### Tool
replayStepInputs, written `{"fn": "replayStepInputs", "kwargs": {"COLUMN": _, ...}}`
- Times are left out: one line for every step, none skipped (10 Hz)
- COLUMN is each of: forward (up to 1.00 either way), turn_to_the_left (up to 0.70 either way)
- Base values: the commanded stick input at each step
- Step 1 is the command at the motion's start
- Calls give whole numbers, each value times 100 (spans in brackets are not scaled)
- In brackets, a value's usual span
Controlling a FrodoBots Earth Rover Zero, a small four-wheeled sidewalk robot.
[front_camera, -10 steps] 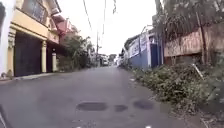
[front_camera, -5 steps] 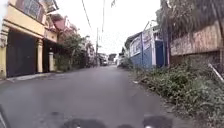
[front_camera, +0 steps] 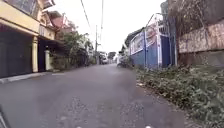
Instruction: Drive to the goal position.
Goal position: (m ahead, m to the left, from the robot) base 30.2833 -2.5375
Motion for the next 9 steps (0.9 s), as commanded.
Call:
{"fn": "replayStepInputs", "kwargs": {"forward": 100, "turn_to_the_left": 0}}
{"fn": "replayStepInputs", "kwargs": {"forward": 100, "turn_to_the_left": 0}}
{"fn": "replayStepInputs", "kwargs": {"forward": 100, "turn_to_the_left": 0}}
{"fn": "replayStepInputs", "kwargs": {"forward": 100, "turn_to_the_left": 0}}
{"fn": "replayStepInputs", "kwargs": {"forward": 100, "turn_to_the_left": 0}}
{"fn": "replayStepInputs", "kwargs": {"forward": 100, "turn_to_the_left": 0}}
{"fn": "replayStepInputs", "kwargs": {"forward": 100, "turn_to_the_left": 0}}
{"fn": "replayStepInputs", "kwargs": {"forward": 100, "turn_to_the_left": 0}}
{"fn": "replayStepInputs", "kwargs": {"forward": 100, "turn_to_the_left": 0}}
